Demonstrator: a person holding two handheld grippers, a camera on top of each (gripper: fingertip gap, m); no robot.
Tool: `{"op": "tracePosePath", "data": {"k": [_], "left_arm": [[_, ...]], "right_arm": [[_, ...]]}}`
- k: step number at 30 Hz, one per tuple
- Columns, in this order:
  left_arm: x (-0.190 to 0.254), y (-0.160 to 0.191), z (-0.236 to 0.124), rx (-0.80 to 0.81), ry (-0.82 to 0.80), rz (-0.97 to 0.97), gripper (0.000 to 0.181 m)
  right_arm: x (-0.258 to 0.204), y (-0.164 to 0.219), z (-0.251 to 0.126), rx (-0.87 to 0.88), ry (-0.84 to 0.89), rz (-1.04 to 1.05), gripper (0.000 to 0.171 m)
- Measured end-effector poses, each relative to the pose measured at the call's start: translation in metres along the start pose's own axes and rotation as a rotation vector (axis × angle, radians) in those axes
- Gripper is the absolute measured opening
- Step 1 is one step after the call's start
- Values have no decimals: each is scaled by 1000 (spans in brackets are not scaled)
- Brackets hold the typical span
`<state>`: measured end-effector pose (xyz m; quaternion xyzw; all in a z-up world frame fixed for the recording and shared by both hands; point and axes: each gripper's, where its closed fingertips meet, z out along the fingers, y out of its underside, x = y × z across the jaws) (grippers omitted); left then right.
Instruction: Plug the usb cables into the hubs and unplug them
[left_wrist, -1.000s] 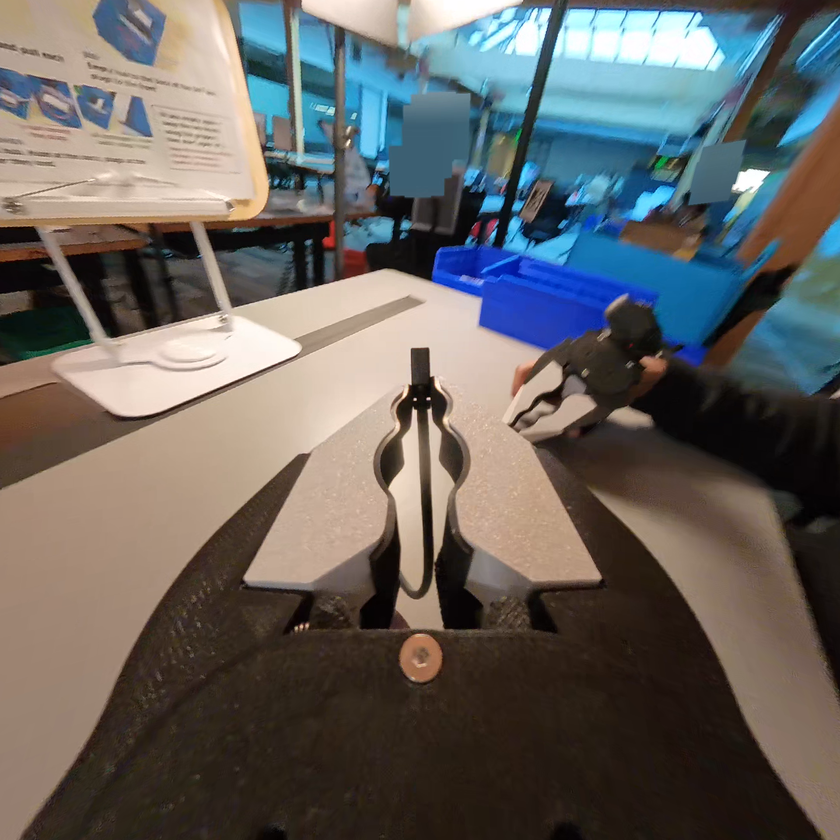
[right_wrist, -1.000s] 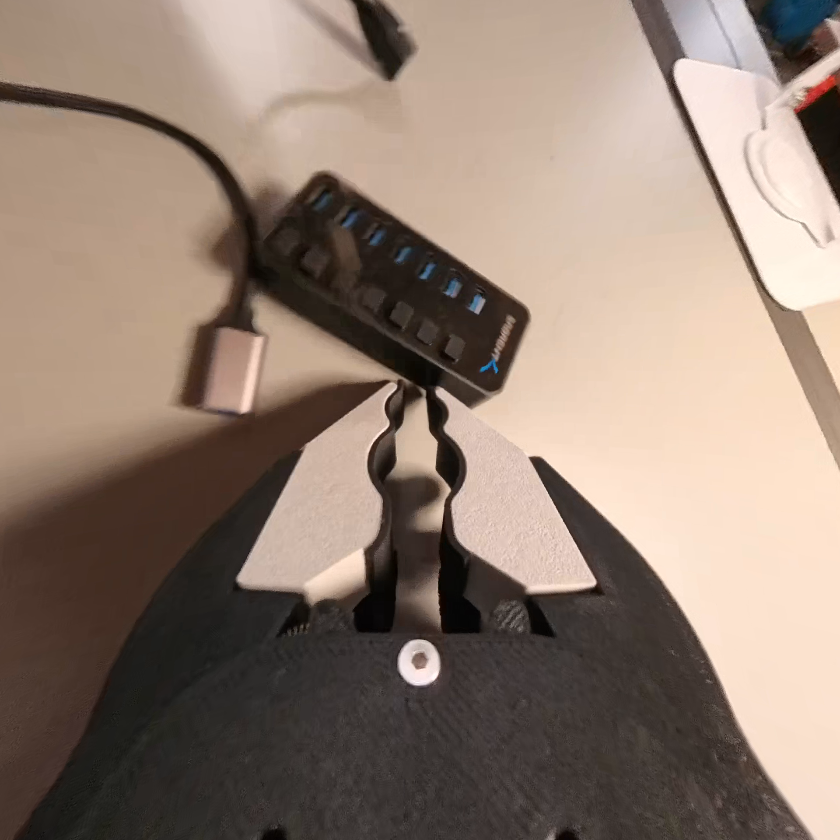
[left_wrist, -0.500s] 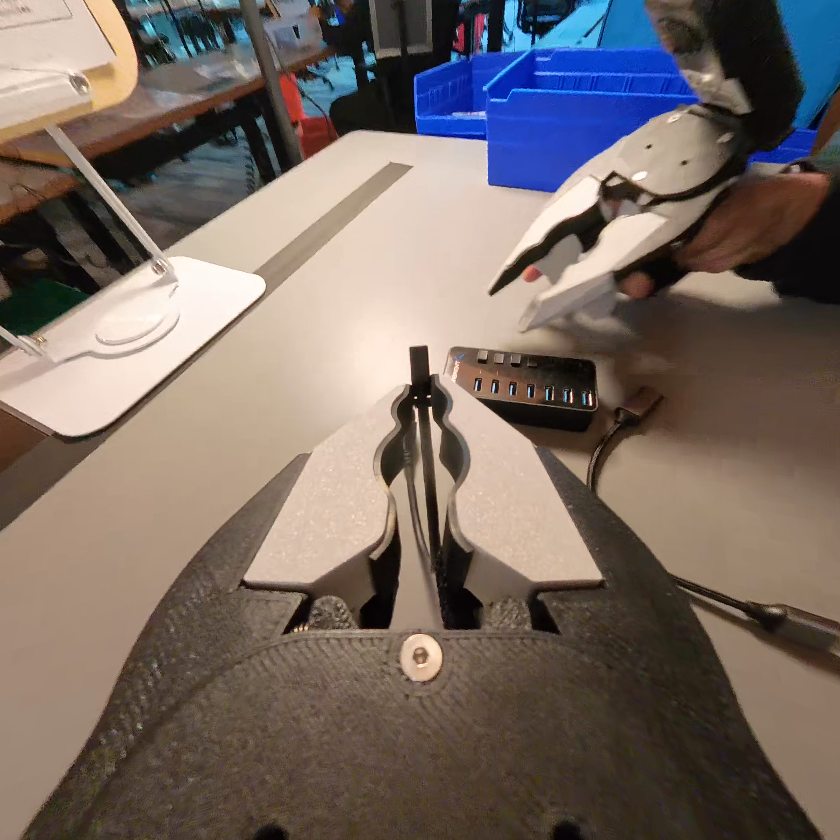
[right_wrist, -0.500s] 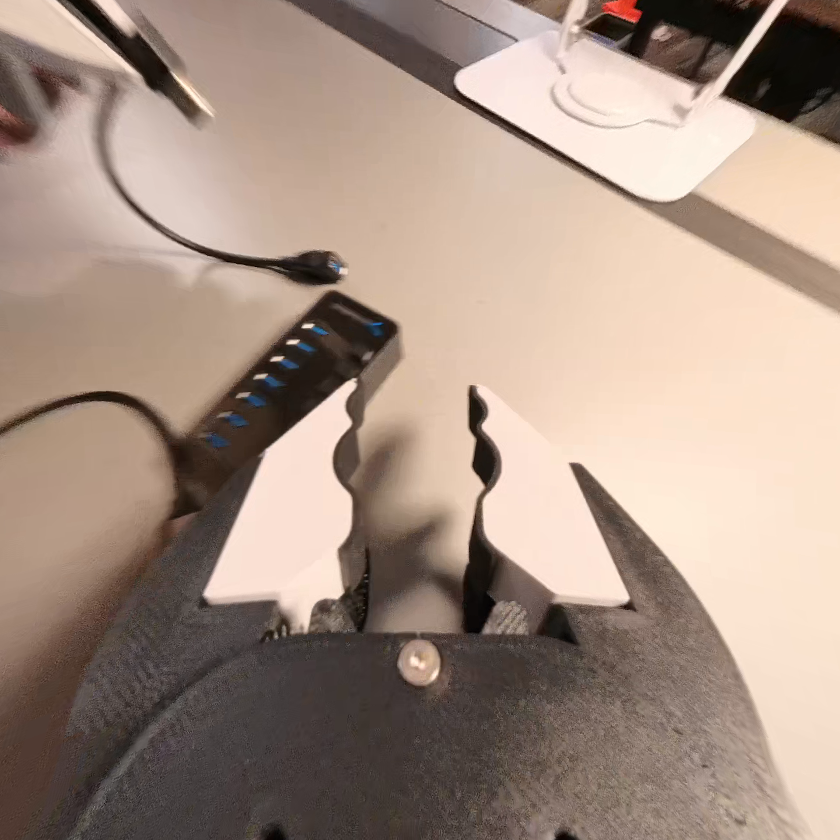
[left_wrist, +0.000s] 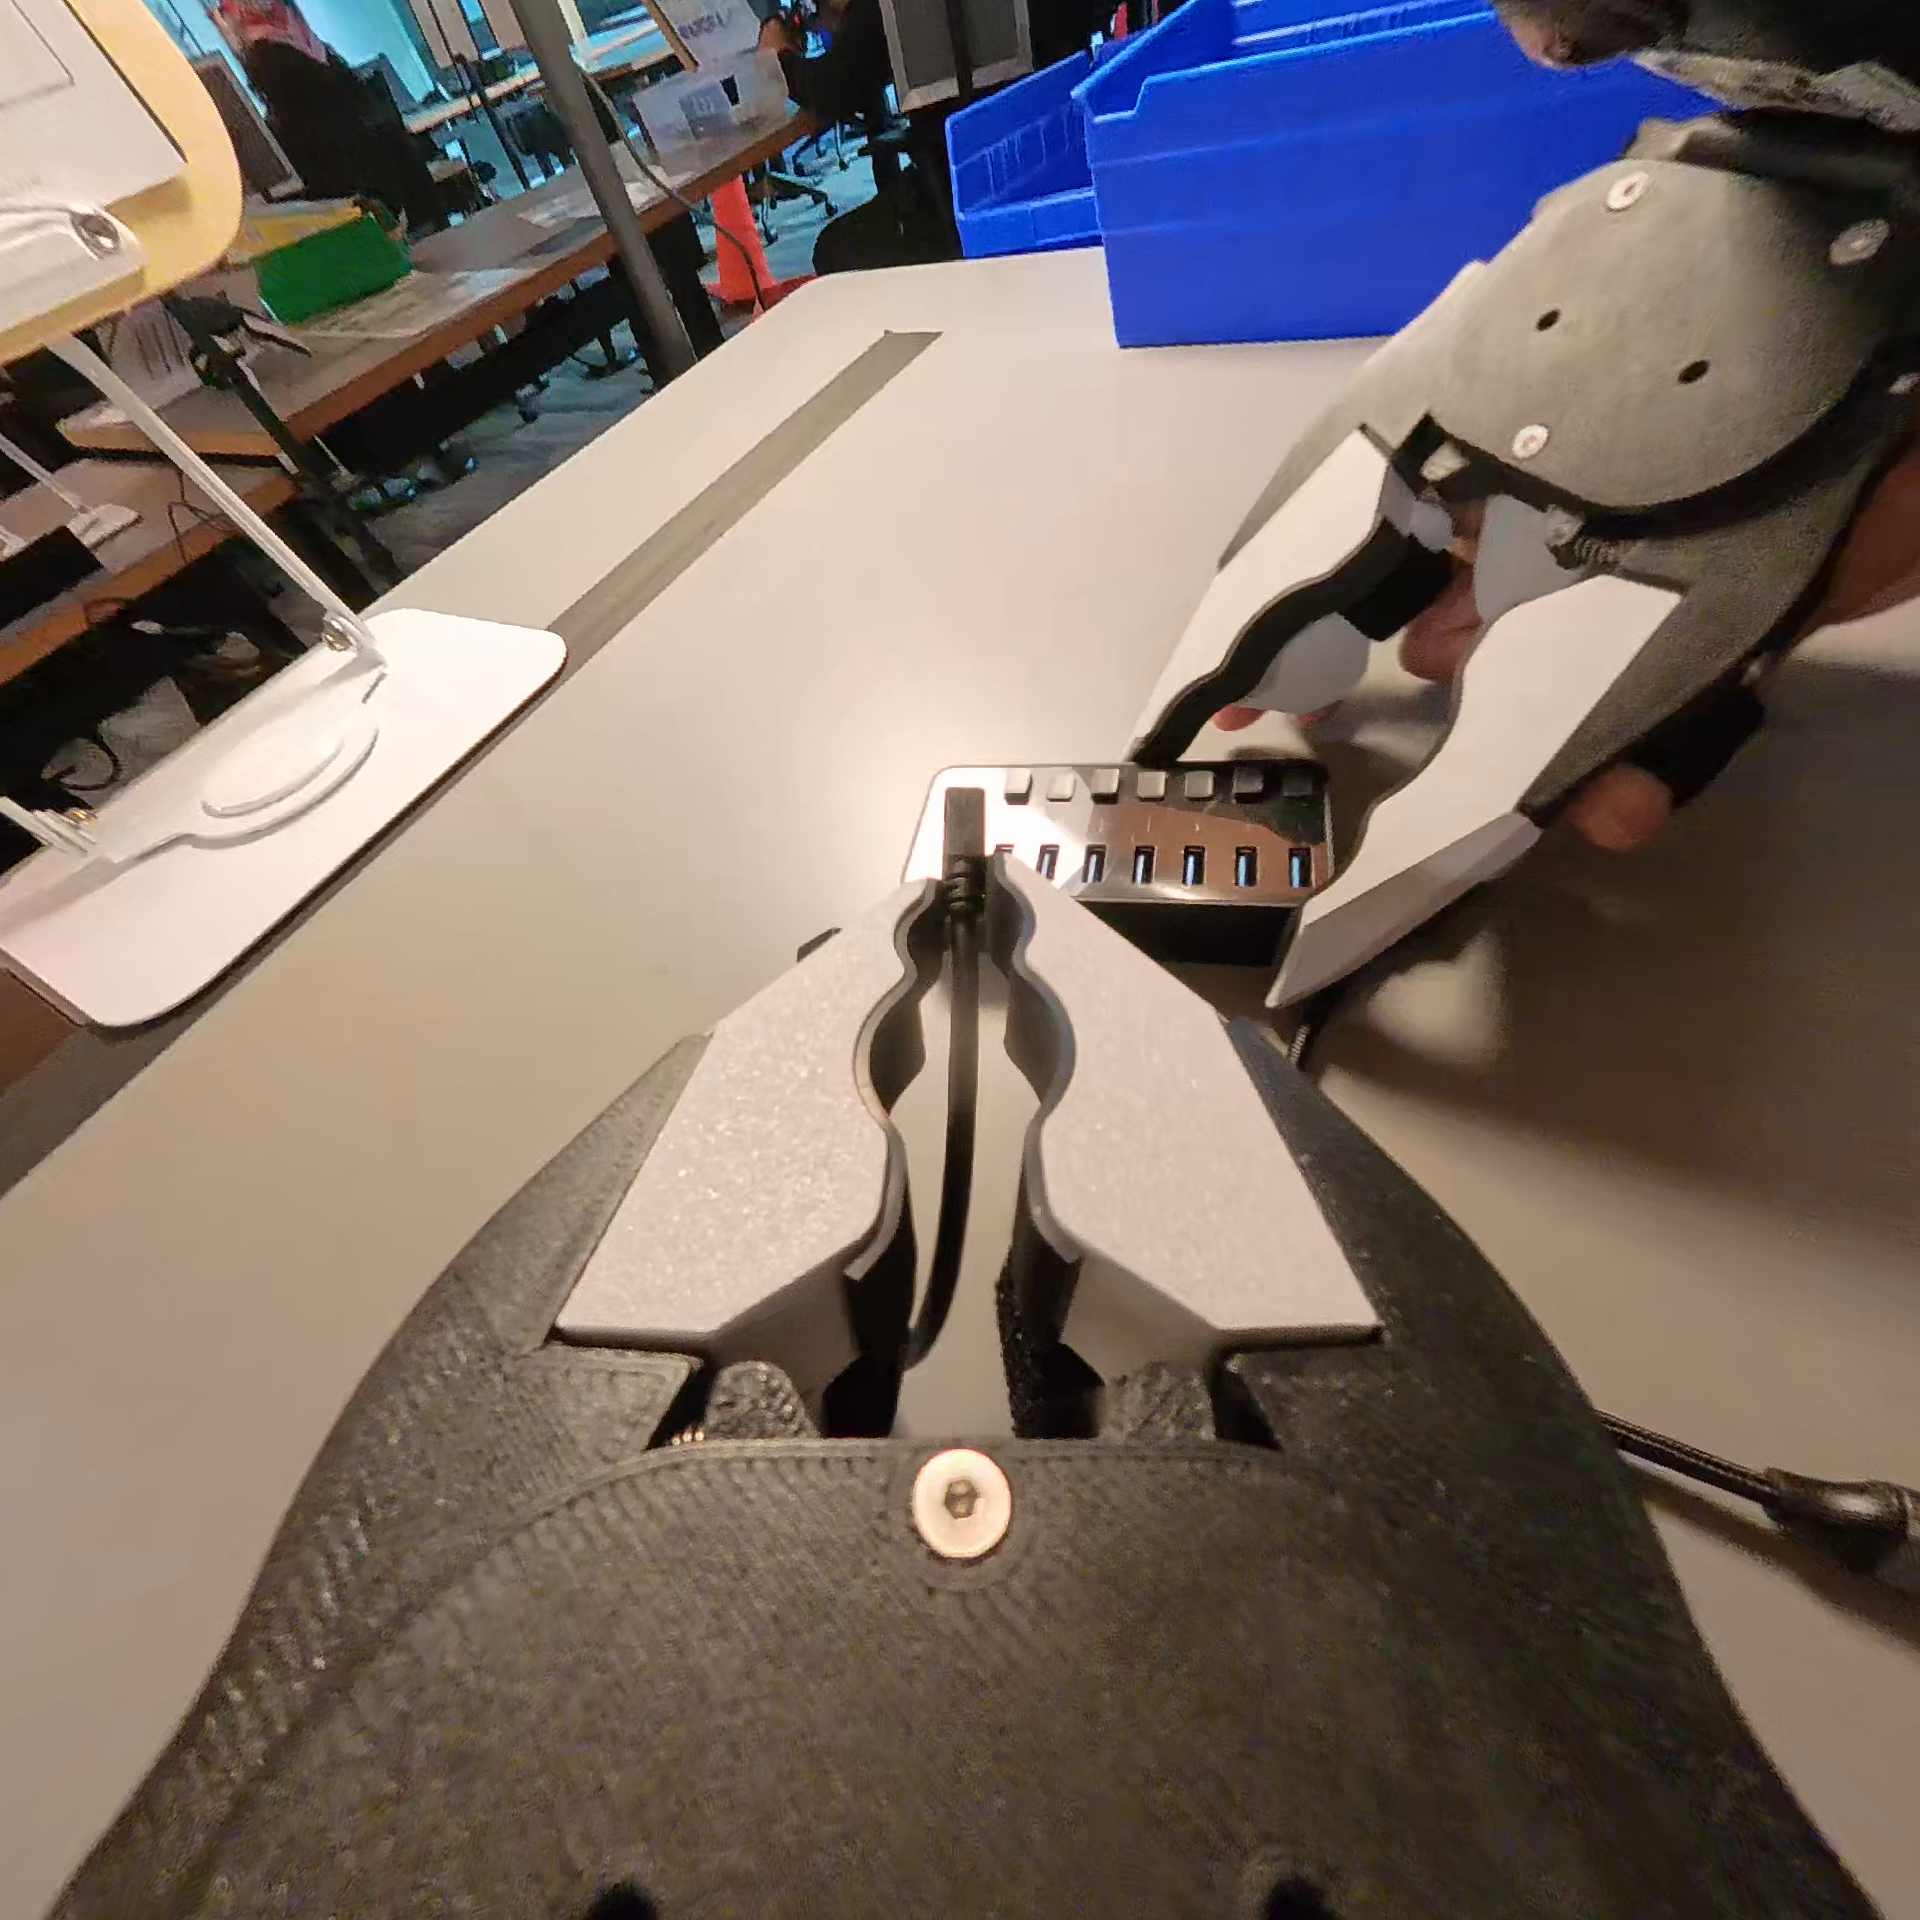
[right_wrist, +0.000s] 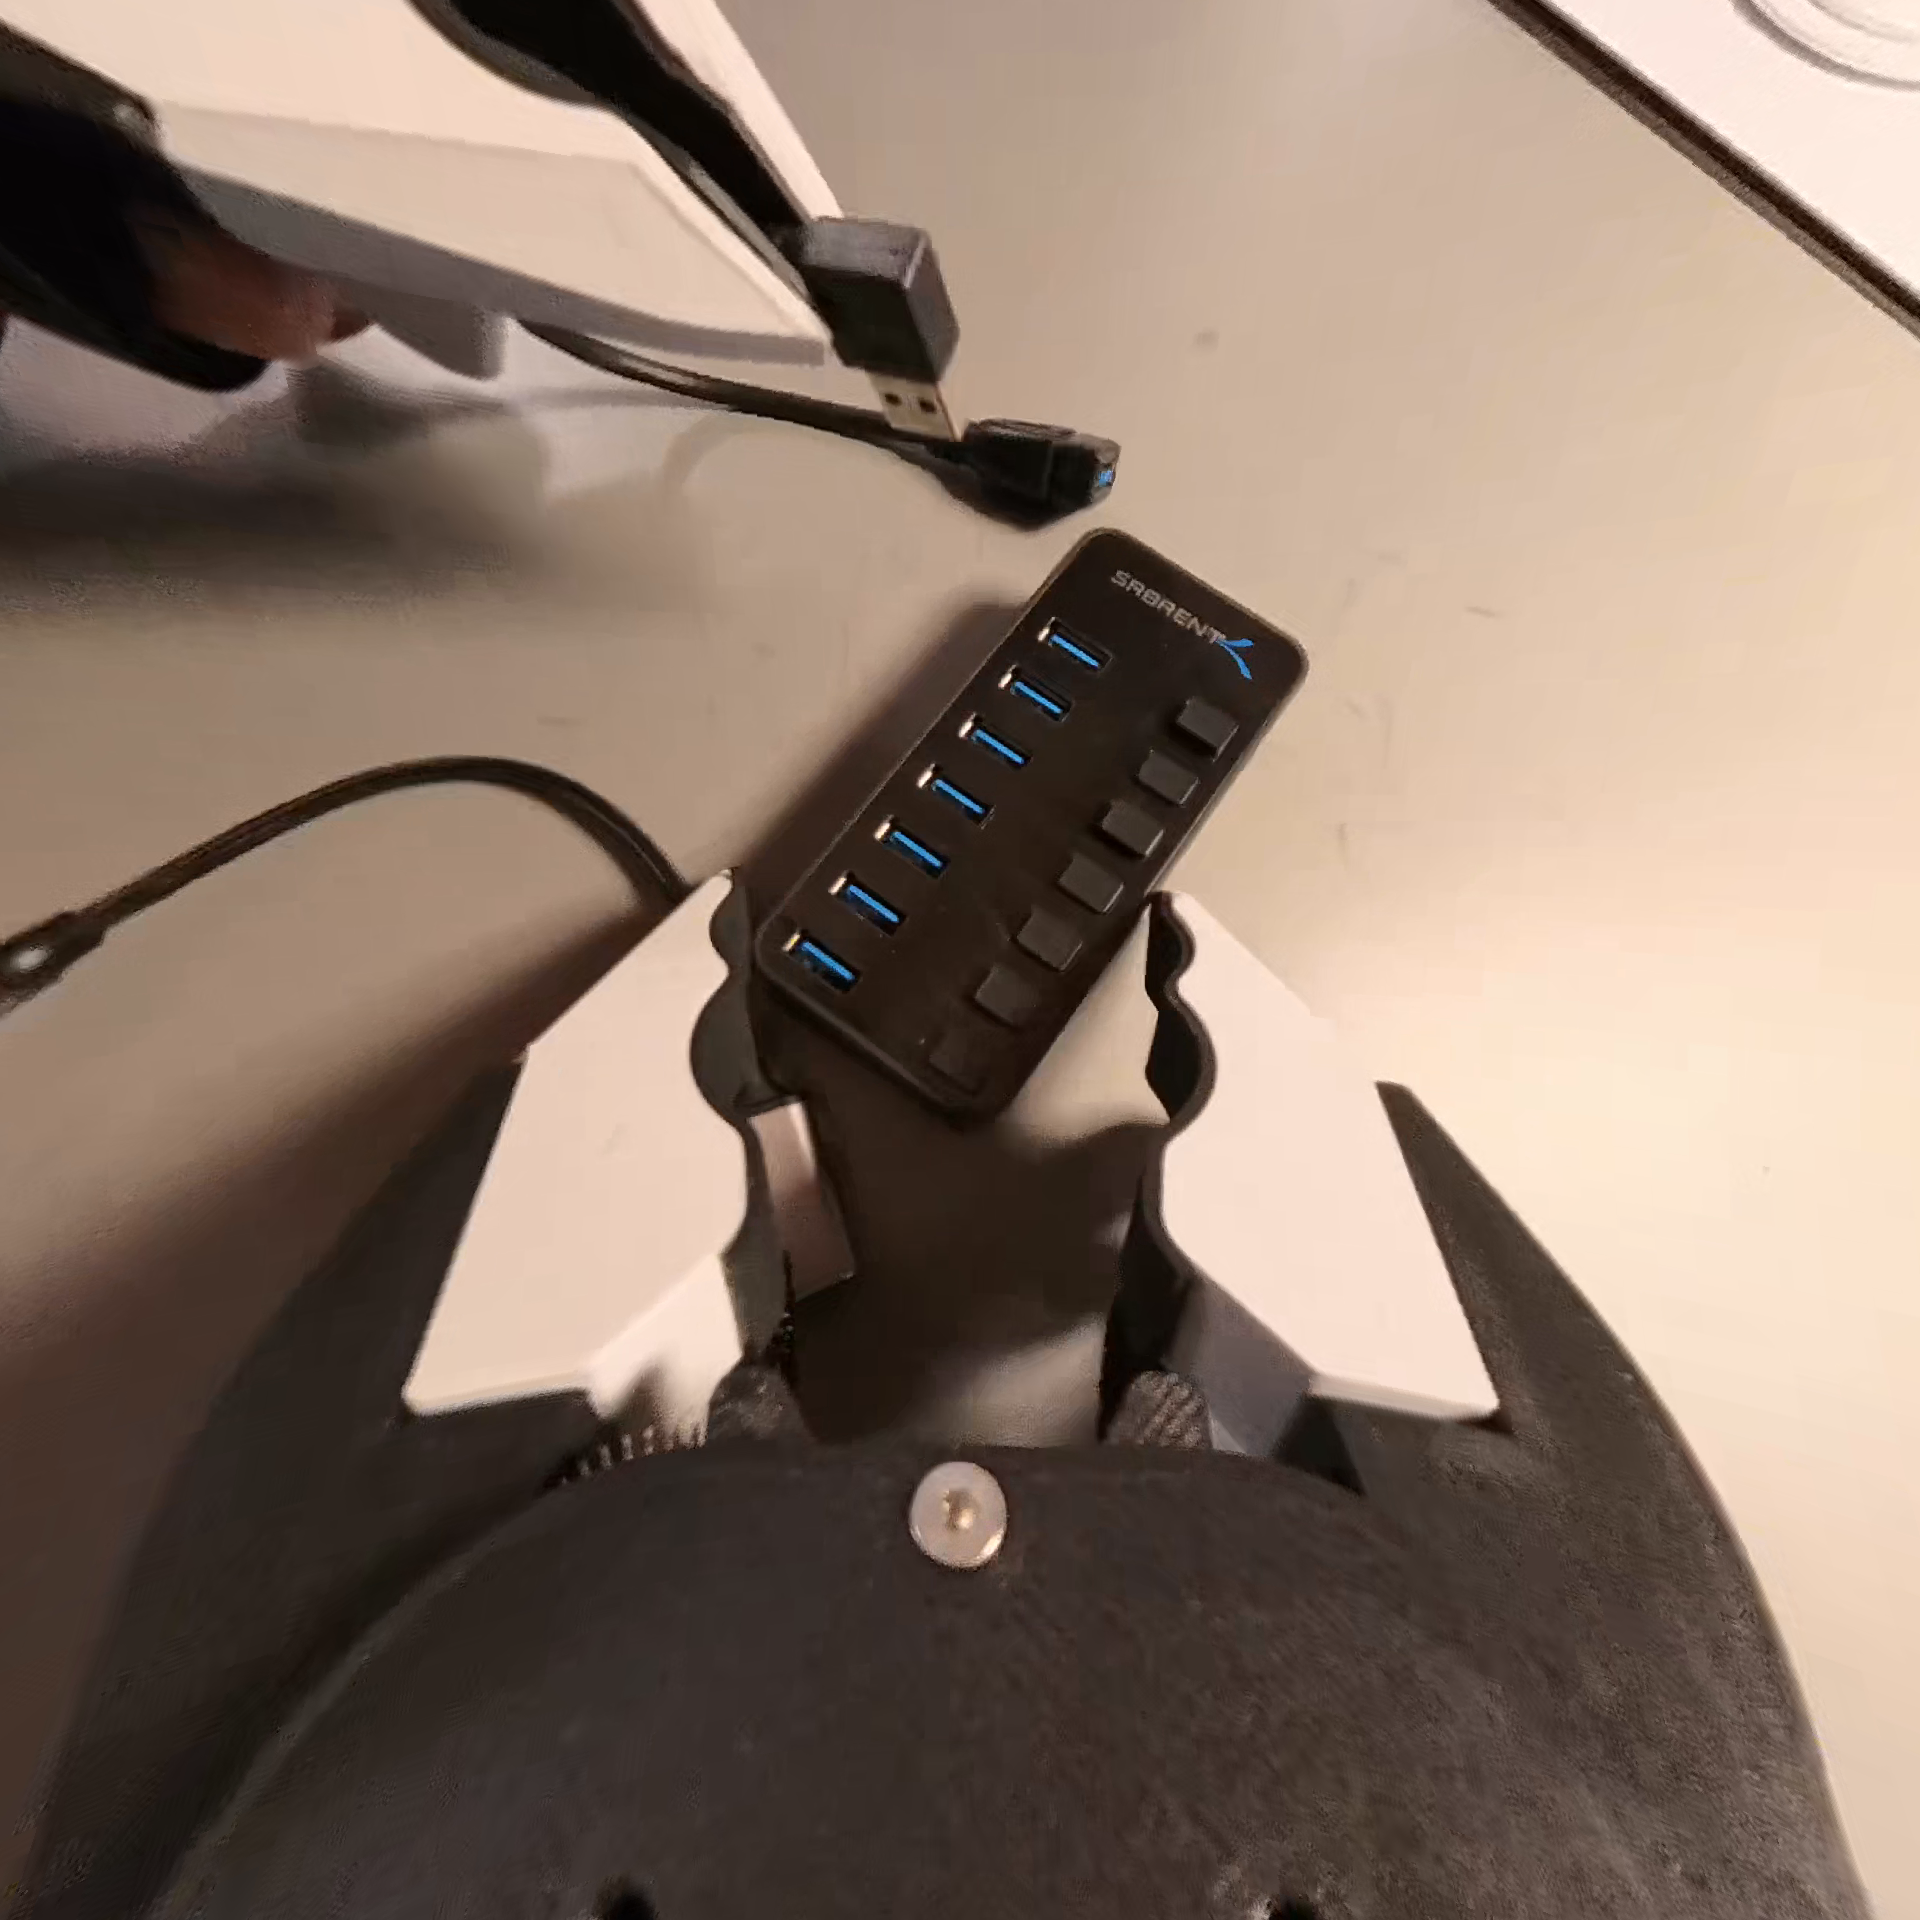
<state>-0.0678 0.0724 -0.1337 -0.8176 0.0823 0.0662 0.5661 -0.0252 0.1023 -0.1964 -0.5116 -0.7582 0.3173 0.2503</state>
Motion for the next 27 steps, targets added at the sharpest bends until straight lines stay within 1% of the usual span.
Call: {"op": "tracePosePath", "data": {"k": [2,4,6,7,8,9,10,12,14,16,18,20,21,25,27], "left_arm": [[1,3,1,-12,-2,-21,10],[1,6,2,-26,-1,-36,10],[1,9,4,-36,-9,-47,10],[1,9,4,-36,-13,-53,10],[0,9,5,-37,-14,-55,10],[0,9,5,-35,-20,-56,10],[-1,8,6,-30,-23,-60,11],[-3,7,7,-28,-31,-71,11],[-4,7,8,-28,-40,-96,11],[-4,6,8,-27,-39,-157,10],[-3,5,8,-20,-40,-227,10],[-2,5,10,-24,-38,-281,11],[-1,6,10,-30,-38,-293,11],[0,6,11,-36,-47,-284,11],[0,2,10,-11,-40,-292,11]], "right_arm": [[2,-1,-1,20,-67,-90,75],[9,1,-5,34,-82,-153,68],[23,3,-11,28,-13,-169,59],[29,1,-14,35,29,-142,56],[31,-2,-16,50,42,-90,58],[28,-6,-17,70,25,-43,68],[26,-8,-15,77,15,-17,72],[29,-3,-7,26,54,-36,80],[33,0,2,-12,88,-53,84],[30,-3,8,-18,56,-13,78],[27,-4,11,-27,16,18,67],[29,-6,11,-24,18,25,63],[31,-9,10,-1,32,20,59],[40,-20,2,77,178,-118,58],[38,-27,-3,119,186,-106,57]]}}
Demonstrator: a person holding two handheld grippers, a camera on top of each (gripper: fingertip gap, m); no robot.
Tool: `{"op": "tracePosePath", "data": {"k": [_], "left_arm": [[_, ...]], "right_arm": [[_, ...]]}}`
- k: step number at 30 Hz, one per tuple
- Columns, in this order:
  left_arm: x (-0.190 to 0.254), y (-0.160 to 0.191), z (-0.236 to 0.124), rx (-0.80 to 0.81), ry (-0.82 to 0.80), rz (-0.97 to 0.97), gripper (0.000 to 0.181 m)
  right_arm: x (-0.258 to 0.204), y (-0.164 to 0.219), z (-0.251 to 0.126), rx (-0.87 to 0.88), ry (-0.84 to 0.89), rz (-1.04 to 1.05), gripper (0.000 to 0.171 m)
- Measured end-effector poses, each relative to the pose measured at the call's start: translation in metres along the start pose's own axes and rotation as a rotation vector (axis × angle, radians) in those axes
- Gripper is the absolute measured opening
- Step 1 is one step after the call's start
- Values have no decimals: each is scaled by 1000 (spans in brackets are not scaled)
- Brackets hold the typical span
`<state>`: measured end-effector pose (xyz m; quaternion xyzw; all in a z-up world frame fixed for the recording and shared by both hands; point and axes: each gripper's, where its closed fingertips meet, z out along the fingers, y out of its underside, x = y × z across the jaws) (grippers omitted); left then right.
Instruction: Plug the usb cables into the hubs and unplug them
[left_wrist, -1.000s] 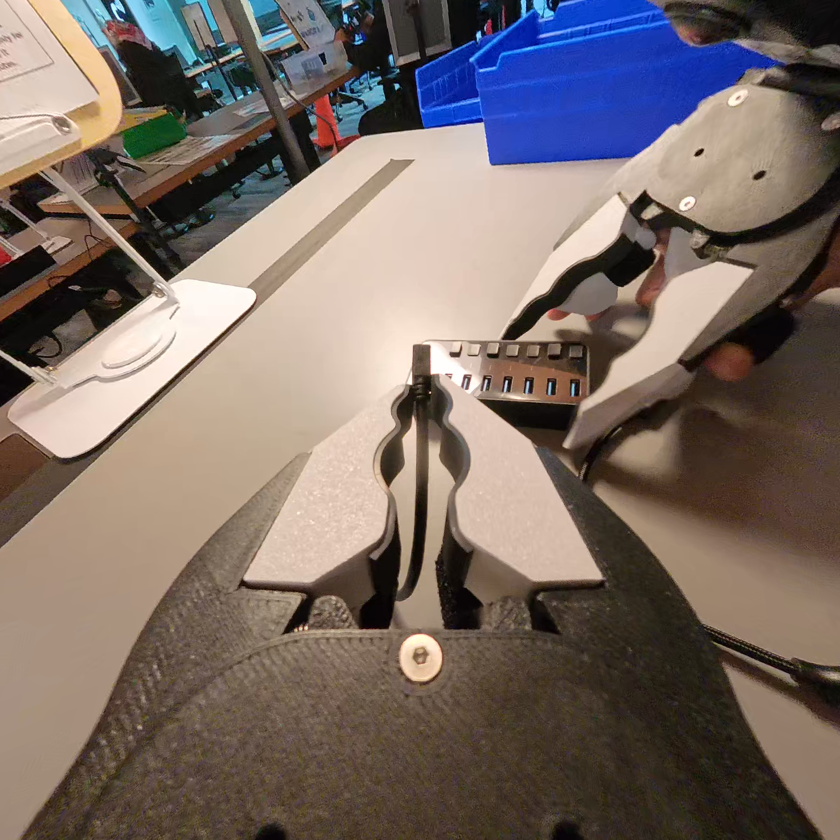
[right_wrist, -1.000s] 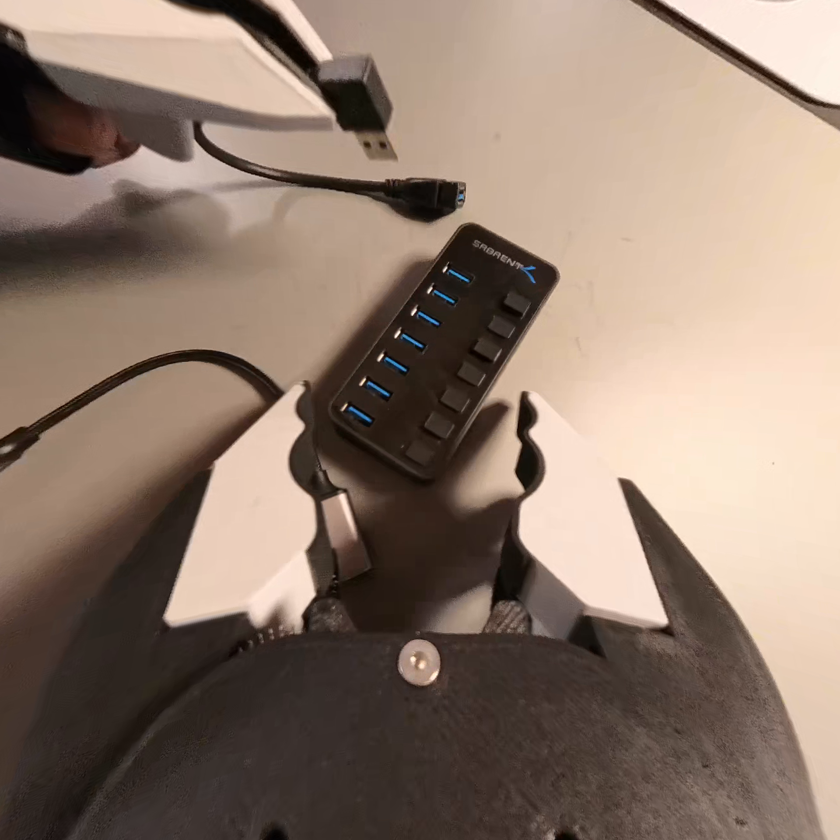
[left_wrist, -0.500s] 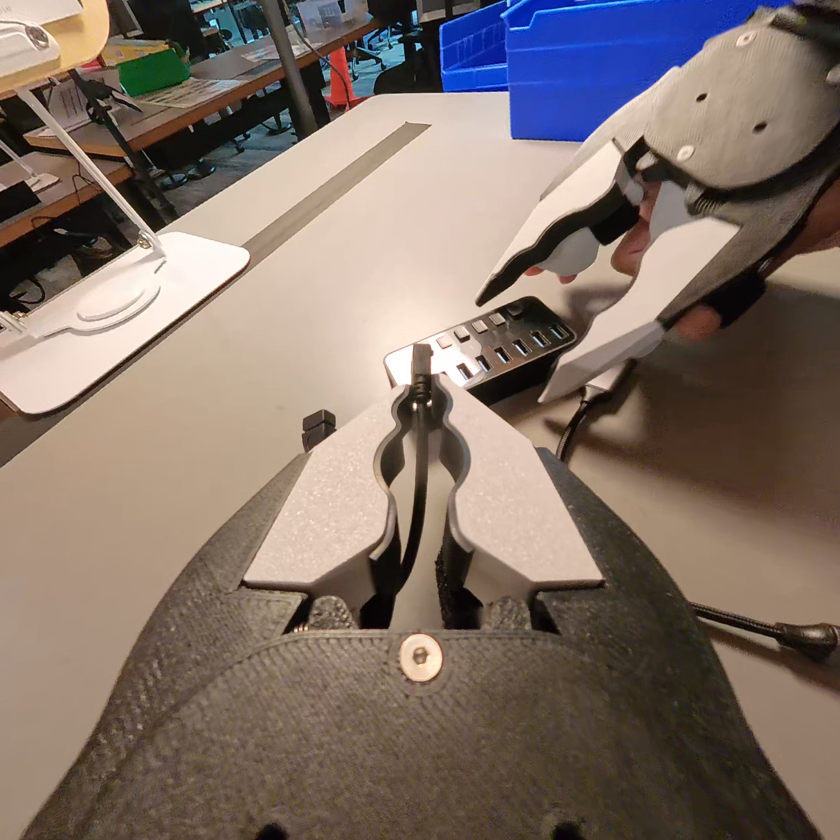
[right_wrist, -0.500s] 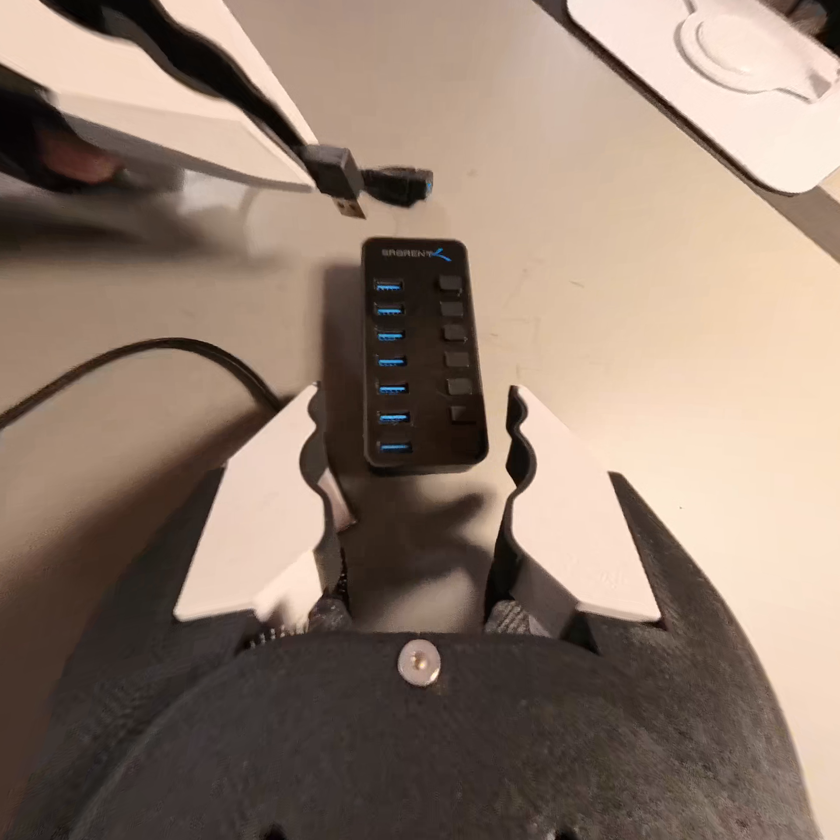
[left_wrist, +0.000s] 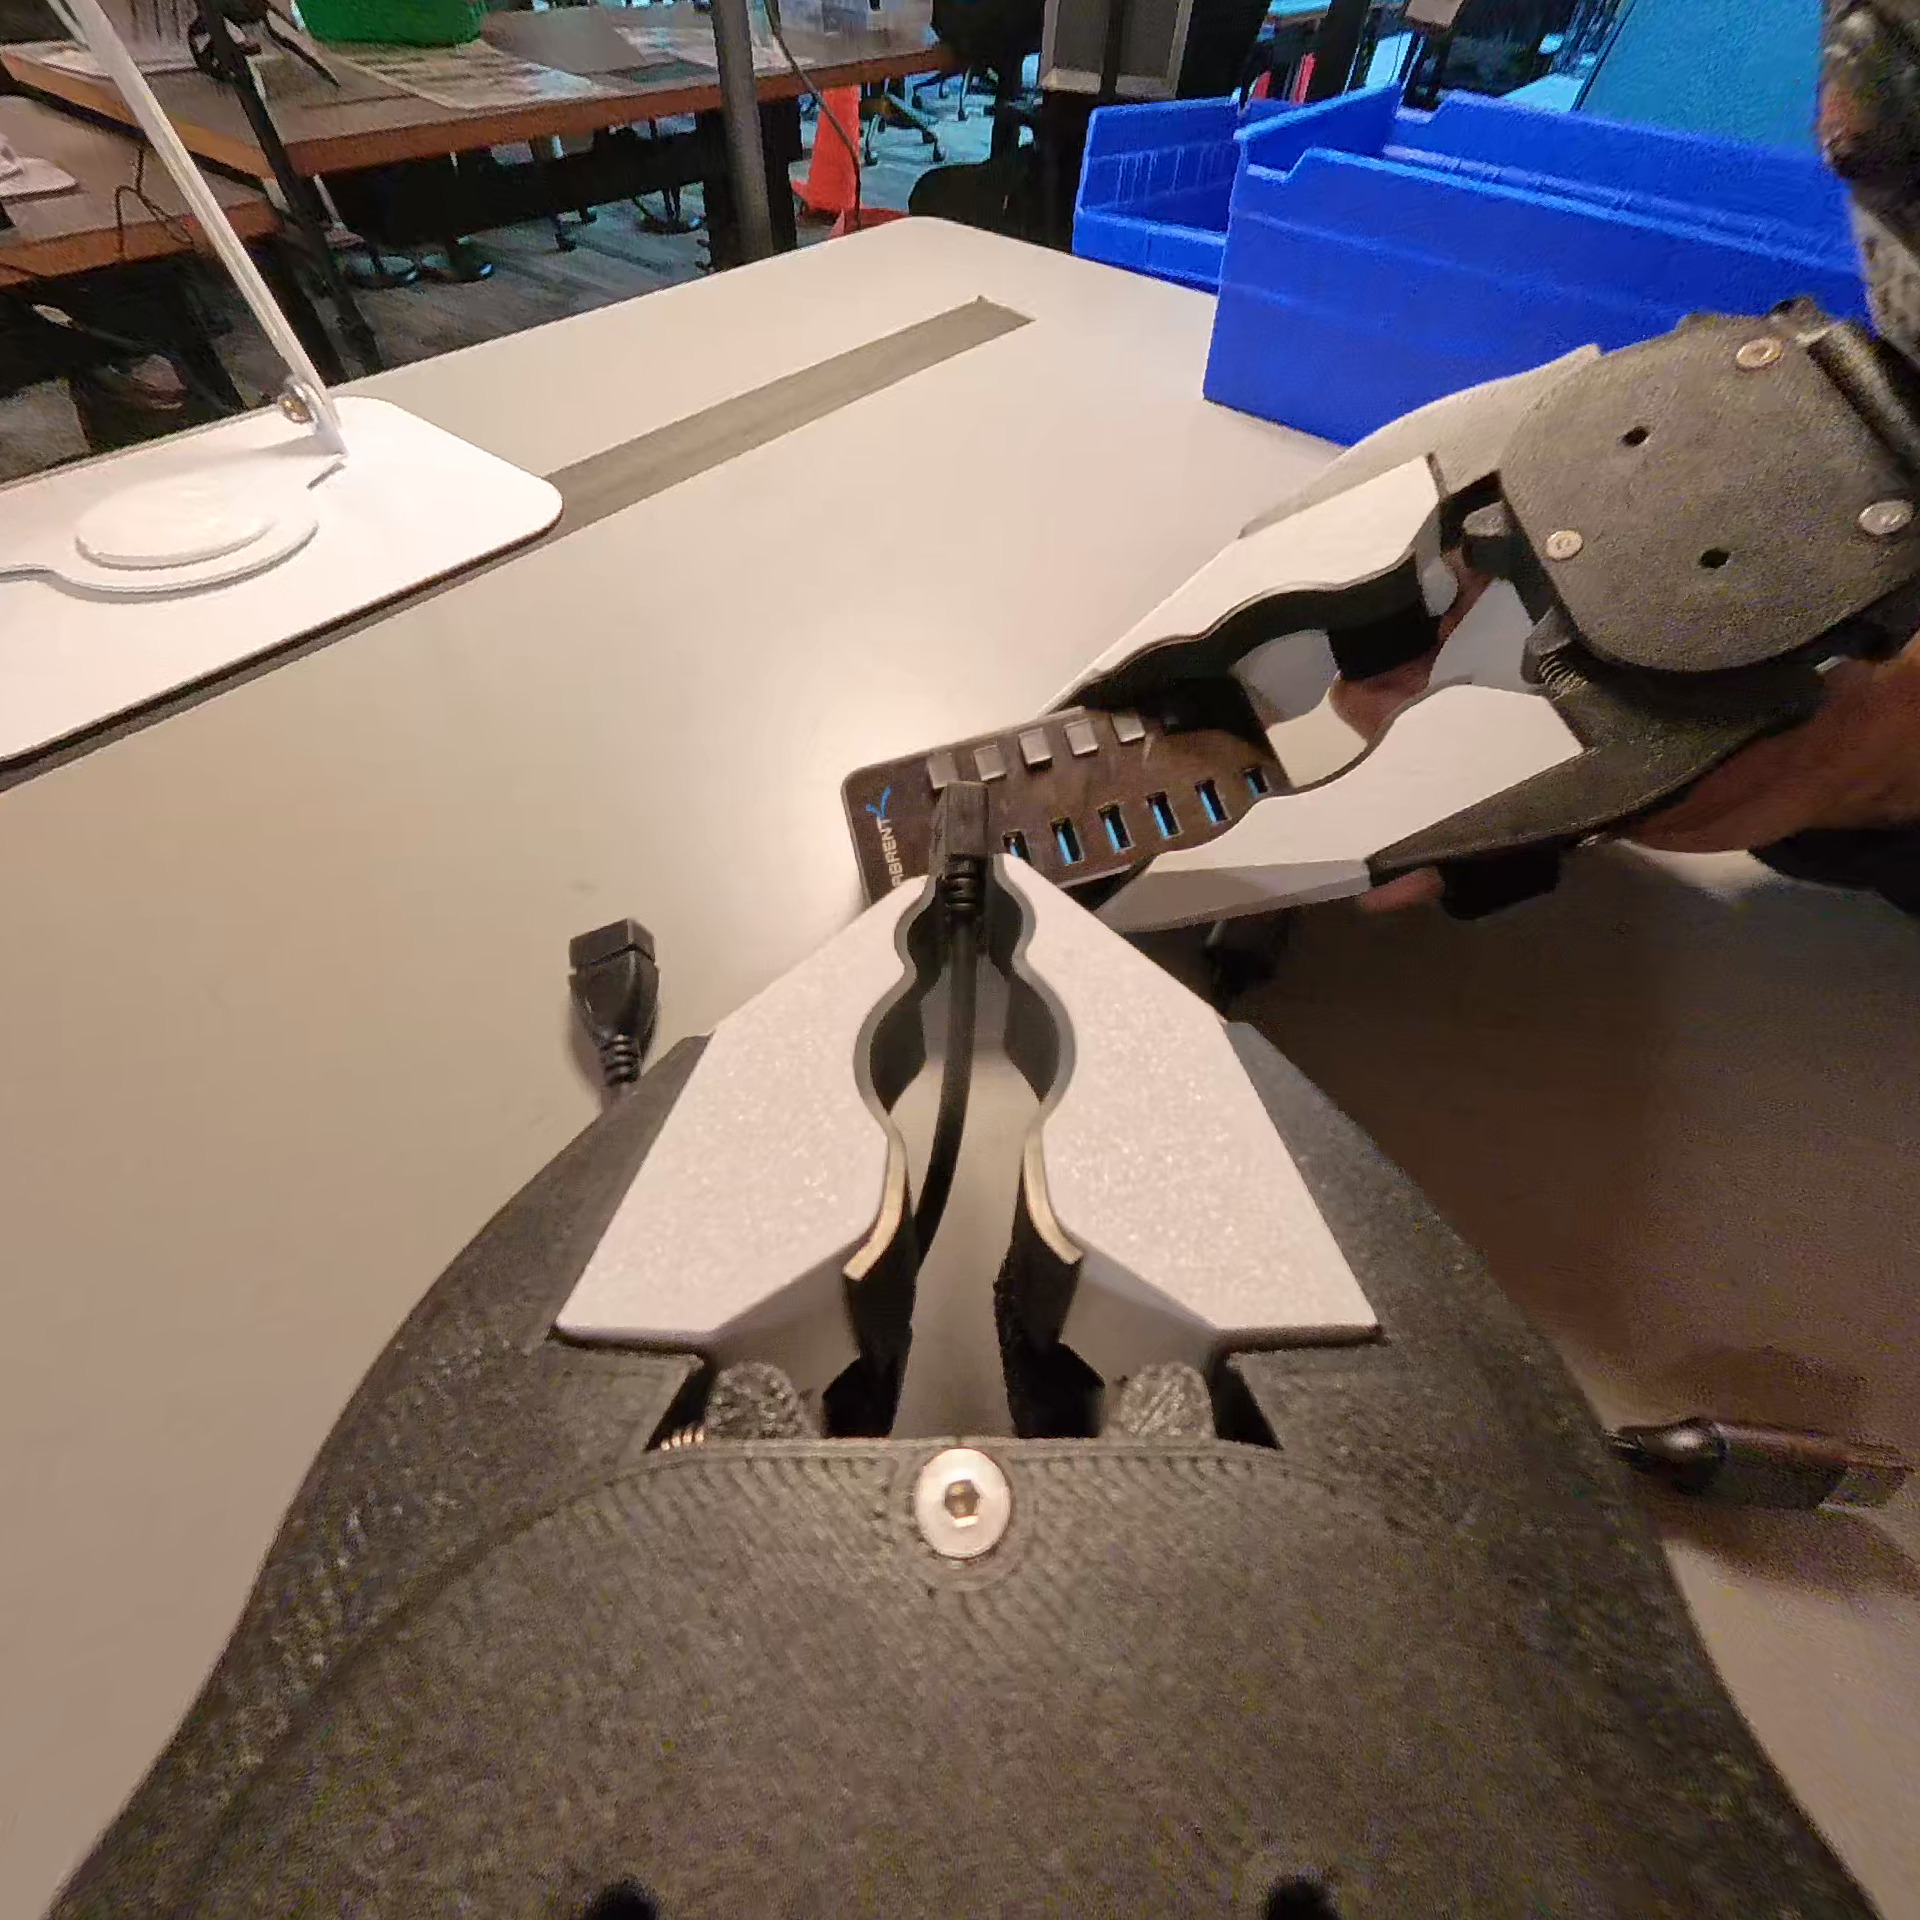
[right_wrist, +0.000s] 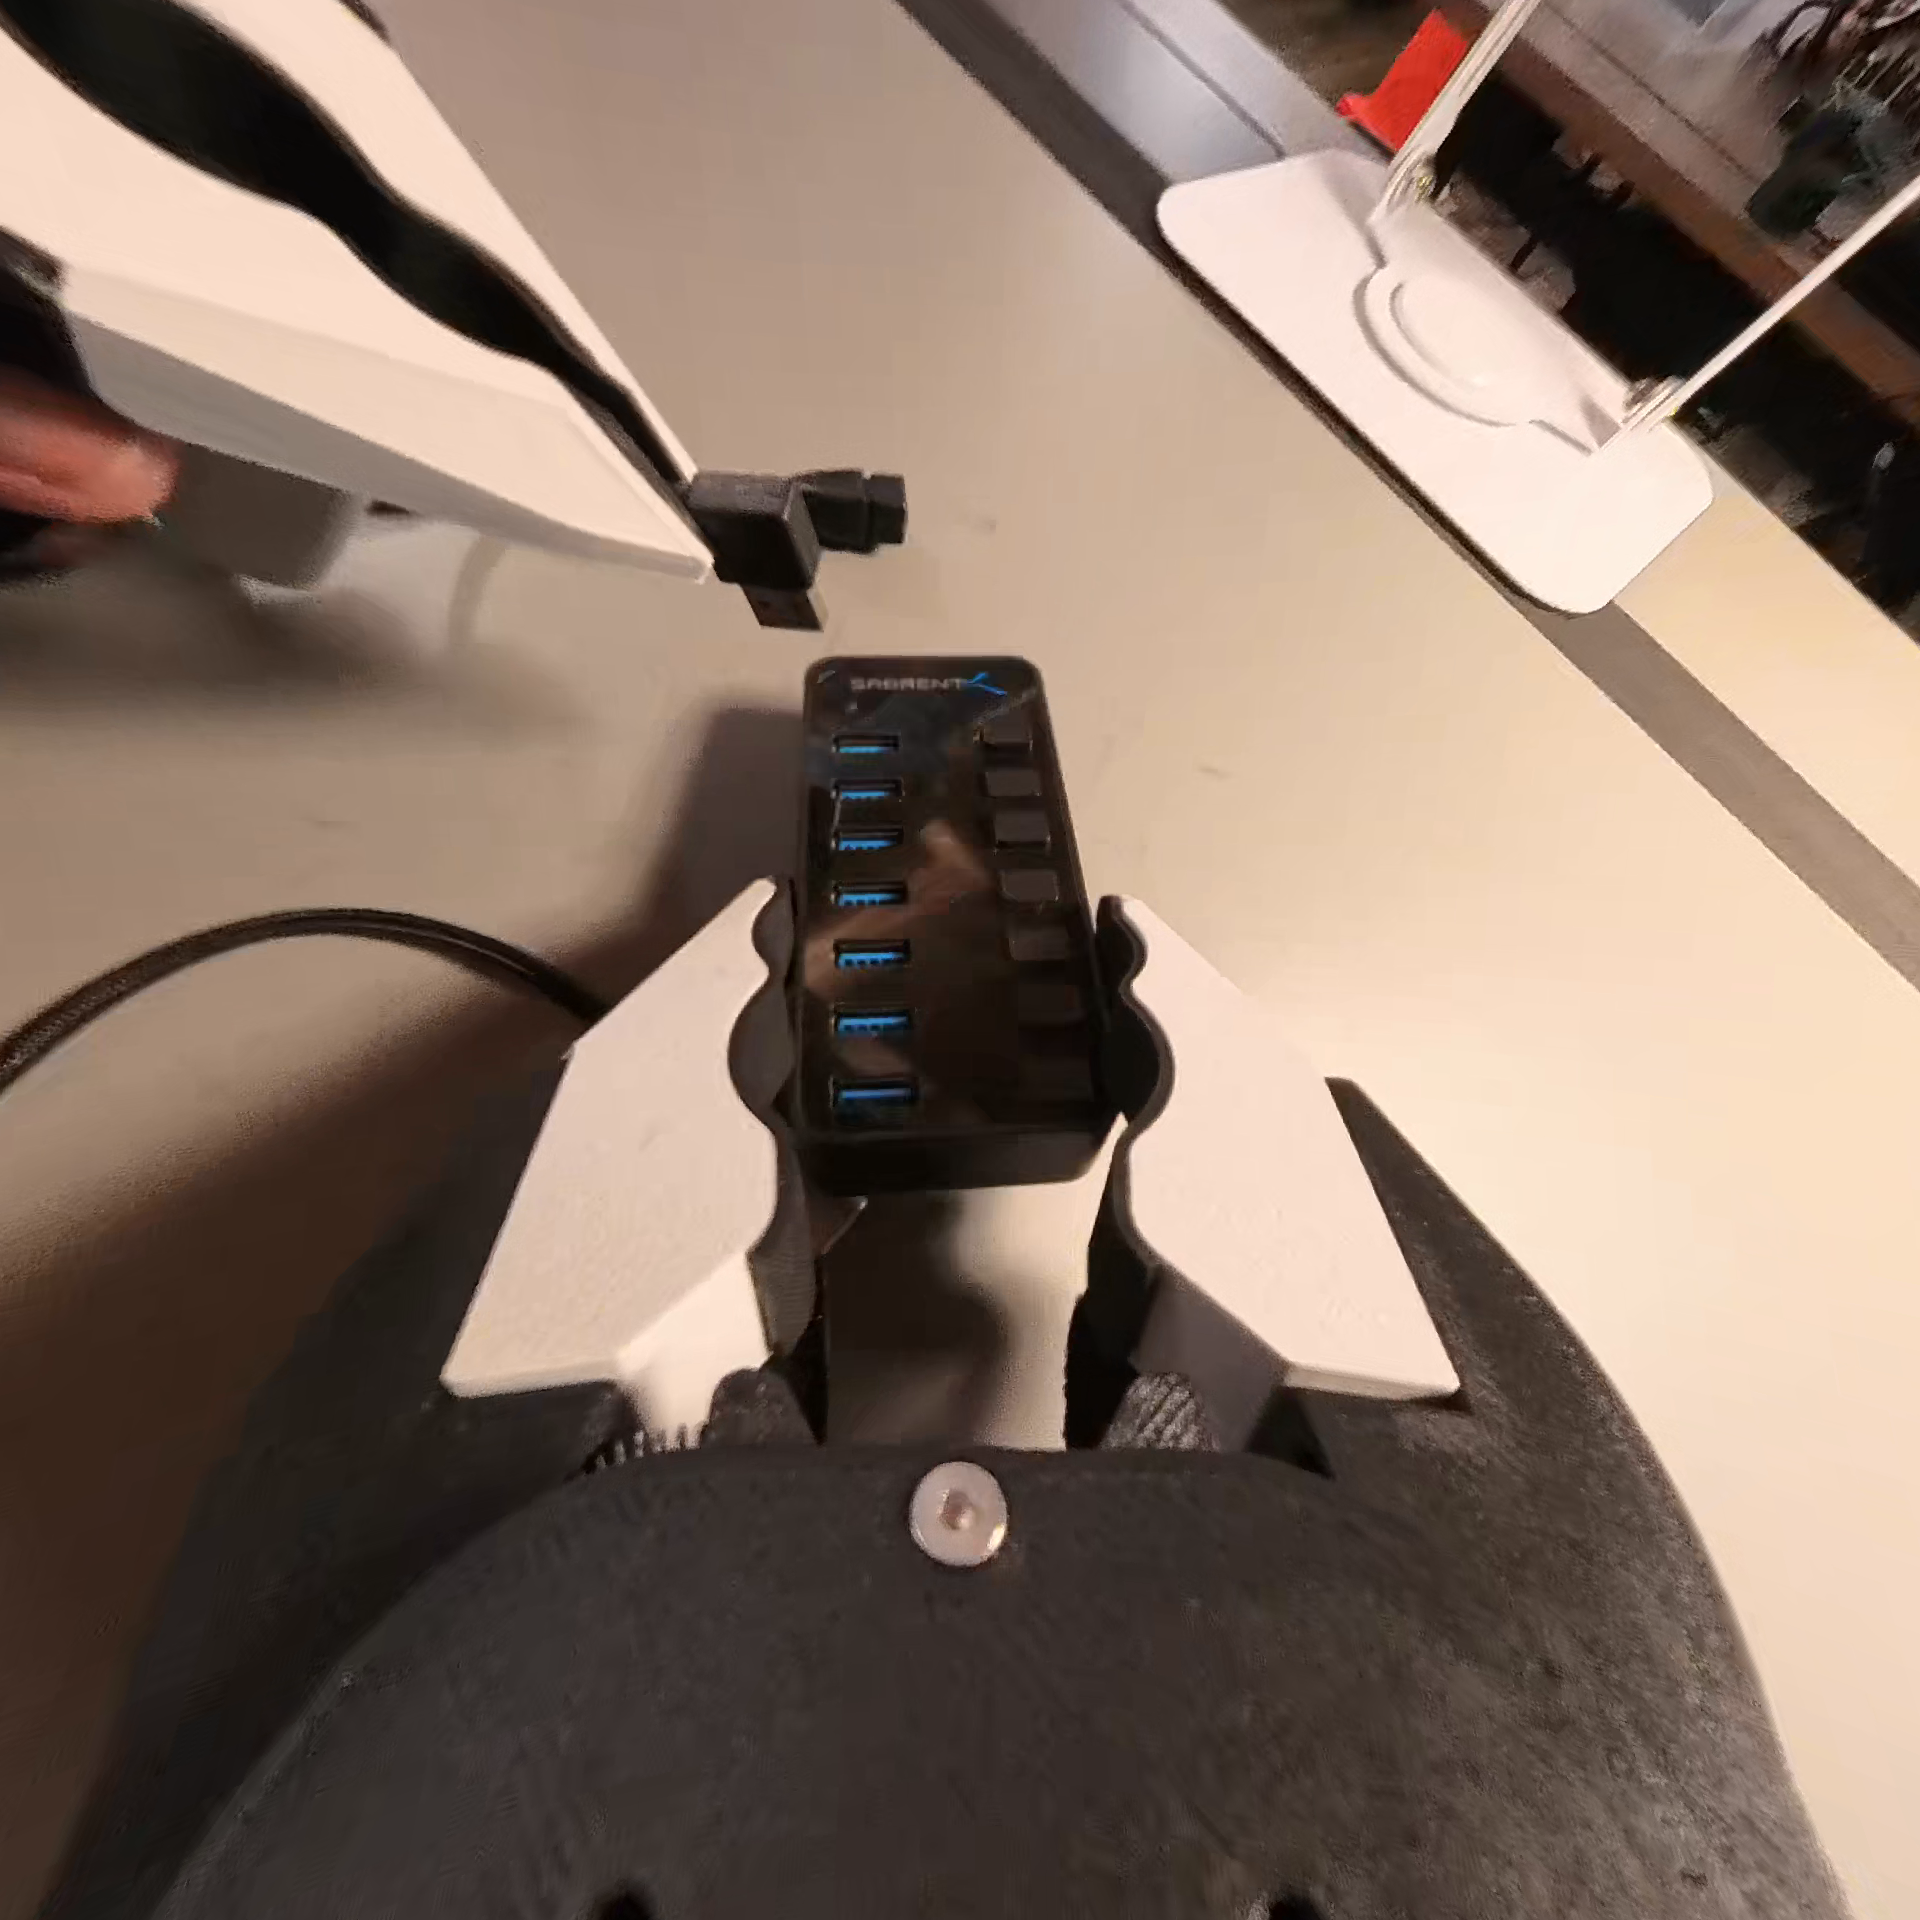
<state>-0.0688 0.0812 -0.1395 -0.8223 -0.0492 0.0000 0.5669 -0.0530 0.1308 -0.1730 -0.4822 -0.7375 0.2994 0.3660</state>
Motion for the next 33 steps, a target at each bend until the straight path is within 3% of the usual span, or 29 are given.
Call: {"op": "tracePosePath", "data": {"k": [13,23,33], "left_arm": [[8,7,10,-54,36,-139,10],[12,10,10,-61,177,-416,10],[27,-4,-4,-12,519,-712,10]], "right_arm": [[-10,-12,-5,54,38,-88,57],[-11,-13,-6,78,47,-157,57],[-11,-25,-15,161,44,-176,57]]}}
